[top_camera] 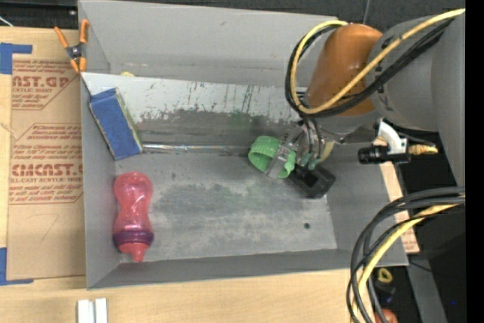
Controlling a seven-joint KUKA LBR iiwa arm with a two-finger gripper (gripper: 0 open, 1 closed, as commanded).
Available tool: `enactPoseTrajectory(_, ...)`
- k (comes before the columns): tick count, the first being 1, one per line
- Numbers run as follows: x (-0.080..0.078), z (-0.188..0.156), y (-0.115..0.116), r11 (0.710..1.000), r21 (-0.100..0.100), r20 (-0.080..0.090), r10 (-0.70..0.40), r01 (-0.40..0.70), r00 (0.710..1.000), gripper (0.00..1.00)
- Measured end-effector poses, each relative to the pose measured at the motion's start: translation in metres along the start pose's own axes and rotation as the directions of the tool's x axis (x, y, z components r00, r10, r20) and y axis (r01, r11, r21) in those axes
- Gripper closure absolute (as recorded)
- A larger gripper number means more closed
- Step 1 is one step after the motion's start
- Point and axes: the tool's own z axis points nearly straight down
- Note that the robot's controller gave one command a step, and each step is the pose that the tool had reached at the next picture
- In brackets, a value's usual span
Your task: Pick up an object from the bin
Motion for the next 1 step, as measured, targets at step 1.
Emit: enactPoseTrajectory(1, 0.0002, -0.0106, 0.0004, 1.0, -0.001, 0.001, -0.001, 0.001, 1.0, 1.0)
